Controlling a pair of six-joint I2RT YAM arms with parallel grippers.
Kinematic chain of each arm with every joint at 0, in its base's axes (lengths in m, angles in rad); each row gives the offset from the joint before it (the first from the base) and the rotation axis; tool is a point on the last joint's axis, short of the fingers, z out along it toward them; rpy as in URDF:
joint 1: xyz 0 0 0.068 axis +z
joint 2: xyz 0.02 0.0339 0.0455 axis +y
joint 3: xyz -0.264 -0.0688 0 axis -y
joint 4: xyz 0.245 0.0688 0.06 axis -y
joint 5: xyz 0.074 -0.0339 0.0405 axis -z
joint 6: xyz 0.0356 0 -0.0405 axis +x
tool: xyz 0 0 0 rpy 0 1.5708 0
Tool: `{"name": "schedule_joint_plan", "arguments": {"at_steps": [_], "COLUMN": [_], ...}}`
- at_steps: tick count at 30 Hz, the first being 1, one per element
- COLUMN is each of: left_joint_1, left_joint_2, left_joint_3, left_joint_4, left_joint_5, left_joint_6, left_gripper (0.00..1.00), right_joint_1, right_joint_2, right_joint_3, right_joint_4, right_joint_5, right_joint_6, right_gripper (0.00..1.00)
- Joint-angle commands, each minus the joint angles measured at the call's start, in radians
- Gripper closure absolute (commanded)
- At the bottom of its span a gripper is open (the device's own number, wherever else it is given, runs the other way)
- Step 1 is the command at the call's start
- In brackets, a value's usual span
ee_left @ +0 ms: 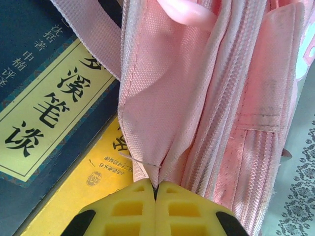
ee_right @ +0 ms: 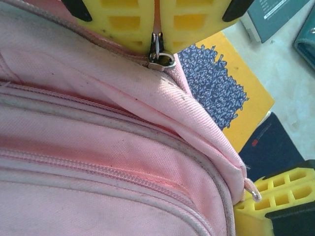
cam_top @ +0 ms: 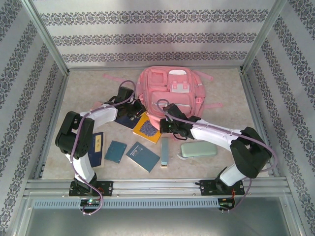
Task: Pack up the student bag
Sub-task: Unzip the student bag at the center of the table, then open the student bag at the center of the table.
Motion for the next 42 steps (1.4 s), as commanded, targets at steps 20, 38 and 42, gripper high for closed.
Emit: {"name": "schedule_joint_plan", "arguments": {"at_steps": [20, 38, 42], "left_joint_1": [0.071, 0.176, 0.204], "left_joint_2": [-0.057, 0.048, 0.116], "left_joint_3": [0.133, 0.375, 0.474], "left_joint_4": [-0.058, -0.275, -0.310], "left_joint_5": [-0.022, 0.017, 0.079], "left_joint_6": [-0.010, 0.131, 0.125], "left_gripper": [1.00, 1.00, 0.77], "right_joint_1": [-0.109, -0.284, -0.239], "right_joint_2": [-0.132, -0.188, -0.140], "right_joint_3": [-0.013, -0.070, -0.026], "right_joint_4": [-0.204, -0.230, -0.085], "right_joint_5": [-0.234, -0.233, -0.391], "right_joint_6": [-0.200, -0.230, -0.118], "right_gripper": [1.00, 1.00, 1.00]}}
